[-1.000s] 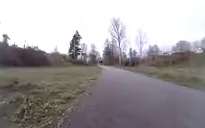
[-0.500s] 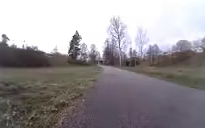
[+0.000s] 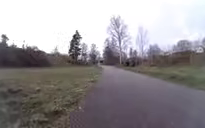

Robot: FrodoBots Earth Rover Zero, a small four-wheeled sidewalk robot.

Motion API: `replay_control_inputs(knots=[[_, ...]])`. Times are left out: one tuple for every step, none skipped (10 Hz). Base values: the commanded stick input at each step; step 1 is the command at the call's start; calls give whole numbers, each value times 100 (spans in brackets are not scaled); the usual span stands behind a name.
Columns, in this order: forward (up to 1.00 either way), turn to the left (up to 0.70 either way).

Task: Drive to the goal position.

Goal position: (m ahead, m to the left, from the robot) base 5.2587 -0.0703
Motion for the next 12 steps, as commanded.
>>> replay_control_inputs(knots=[[70, 0], [70, 0], [70, 0], [70, 0], [70, -27], [70, -27], [70, -27], [70, -27], [70, -27], [70, -14], [70, -1], [70, 0]])
